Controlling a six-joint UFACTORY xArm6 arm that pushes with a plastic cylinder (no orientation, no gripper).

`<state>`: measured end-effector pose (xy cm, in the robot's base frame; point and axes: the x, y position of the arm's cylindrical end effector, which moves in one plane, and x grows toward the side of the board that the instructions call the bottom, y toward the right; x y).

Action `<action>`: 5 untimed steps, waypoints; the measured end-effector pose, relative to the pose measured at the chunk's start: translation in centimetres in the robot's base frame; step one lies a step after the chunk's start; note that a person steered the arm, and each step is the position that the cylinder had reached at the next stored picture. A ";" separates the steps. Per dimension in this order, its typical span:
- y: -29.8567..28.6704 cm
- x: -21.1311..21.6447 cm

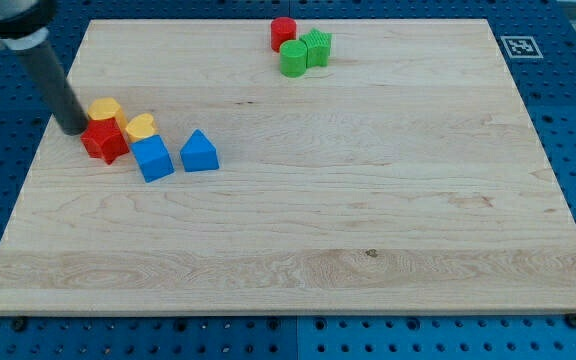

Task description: Push the red star to the left of the yellow hexagon

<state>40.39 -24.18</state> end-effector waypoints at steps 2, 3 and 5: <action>3.4 0.1; -0.1 0.6; -1.3 6.3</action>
<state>46.65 -25.46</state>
